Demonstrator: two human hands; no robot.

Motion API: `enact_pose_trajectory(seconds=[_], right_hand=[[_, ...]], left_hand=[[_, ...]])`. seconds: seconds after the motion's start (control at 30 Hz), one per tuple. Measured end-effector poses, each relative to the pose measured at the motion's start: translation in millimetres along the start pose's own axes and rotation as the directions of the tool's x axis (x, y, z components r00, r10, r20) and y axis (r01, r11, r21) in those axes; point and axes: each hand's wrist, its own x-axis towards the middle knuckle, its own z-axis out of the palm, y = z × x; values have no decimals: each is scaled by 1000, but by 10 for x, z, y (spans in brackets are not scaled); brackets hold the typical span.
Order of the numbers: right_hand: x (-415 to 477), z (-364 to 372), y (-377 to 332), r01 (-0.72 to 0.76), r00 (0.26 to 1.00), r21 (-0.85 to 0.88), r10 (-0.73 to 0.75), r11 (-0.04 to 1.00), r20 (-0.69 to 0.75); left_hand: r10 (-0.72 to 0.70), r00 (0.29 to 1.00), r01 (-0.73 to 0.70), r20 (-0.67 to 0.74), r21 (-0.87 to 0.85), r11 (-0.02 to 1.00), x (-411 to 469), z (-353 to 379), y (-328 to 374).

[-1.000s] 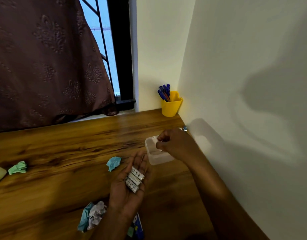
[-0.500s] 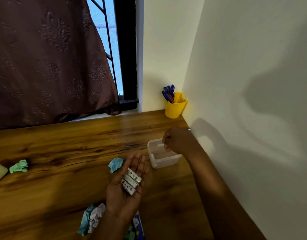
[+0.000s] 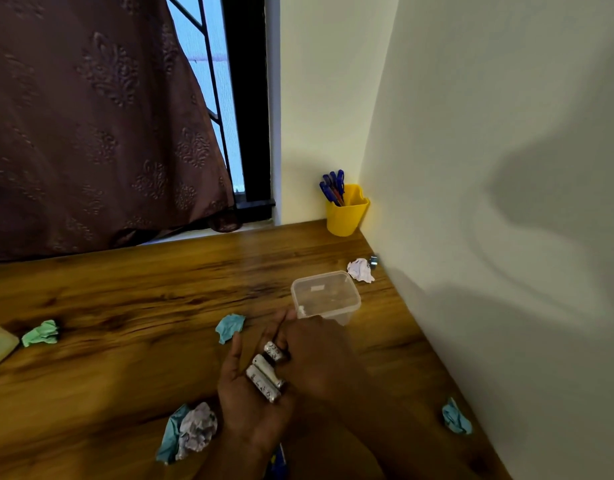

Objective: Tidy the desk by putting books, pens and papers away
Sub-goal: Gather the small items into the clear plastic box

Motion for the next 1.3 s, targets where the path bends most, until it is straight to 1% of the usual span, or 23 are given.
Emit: enact_pose_trajectory(seconds=[0.07, 0.1, 0.13, 0.17, 0.2, 0.23, 0.3, 0.37, 0.4, 0.53, 0.63, 0.67, 0.73, 0.77, 0.83, 0.9, 0.97, 1.0, 1.1, 1.17, 1.23, 1.27, 1.3], right_hand=[[-19, -95, 43, 10, 1000, 109, -13, 994, 26], [-10, -184, 98, -18, 1000, 196, 16, 980, 9], [26, -290, 185, -59, 996, 263, 73, 963, -46], [89, -392, 300, -109, 983, 292, 147, 950, -112], [166, -474, 428, -167, 964, 282, 216, 945, -156], [267, -518, 538, -219, 951, 245, 263, 944, -162], [494, -486, 680, -275, 954, 169, 290, 946, -74], [694, -325, 727, -307, 952, 92, 305, 947, 39], [776, -230, 745, -312, 949, 48, 308, 949, 70], [972, 48, 764, -302, 946, -129, 313, 945, 80], [1005, 81, 782, -310, 941, -121, 322, 943, 102], [972, 32, 786, -323, 941, -74, 329, 943, 86], [860, -142, 779, -342, 940, 88, 342, 936, 15], [764, -246, 742, -312, 945, 165, 324, 936, -53], [490, -427, 581, -191, 952, 267, 244, 945, -183], [195, -503, 356, -56, 970, 261, 114, 964, -212], [-2, -438, 128, 36, 990, 252, 0, 967, -139], [-60, -367, 36, 57, 995, 246, -35, 968, -91], [-106, -163, -129, 57, 998, 120, -57, 991, 4], [-92, -92, -157, 64, 997, 58, -66, 996, 31], [-90, -34, -146, 70, 994, 20, -71, 997, 86], [-97, -4, -144, 65, 990, 6, -65, 998, 123], [-108, 21, -147, 60, 991, -12, -58, 998, 124]], left_hand=[[76, 994, -79, 85, 25, 997, 2, 41, 16], [99, 990, -102, 102, 20, 995, 22, 73, 48], [116, 987, -117, 110, 10, 993, 38, 102, 82], [107, 989, -106, 101, -16, 994, 44, 116, 107], [80, 991, -74, 106, -61, 995, 56, 113, 109], [50, 991, -36, 128, -111, 993, 62, 99, 99], [58, 983, -30, 171, -162, 986, 75, 69, 112], [81, 977, -49, 198, -164, 985, 76, 43, 115], [85, 975, -52, 206, -161, 986, 75, 30, 118], [101, 966, -70, 238, -136, 988, 67, 4, 130], [107, 964, -76, 244, -133, 988, 85, -31, 148], [109, 961, -77, 253, -132, 988, 91, -36, 152], [99, 954, -57, 285, -151, 987, 105, -26, 163], [87, 950, -37, 300, -168, 985, 109, -6, 164], [74, 946, -15, 315, -186, 982, 104, 53, 149], [80, 946, -20, 315, -190, 982, 98, 102, 120], [77, 940, -14, 332, -186, 982, 85, 146, 85], [74, 933, -11, 352, -178, 984, 76, 172, 70], [64, 877, 37, 475, -200, 979, 38, 282, 38], [71, 854, 29, 515, -184, 982, 37, 308, 37], [42, 877, 36, 478, -152, 988, 18, 253, 35], [24, 901, 36, 433, -131, 991, 9, 202, 28], [15, 924, 29, 383, -109, 994, 2, 156, 32]])
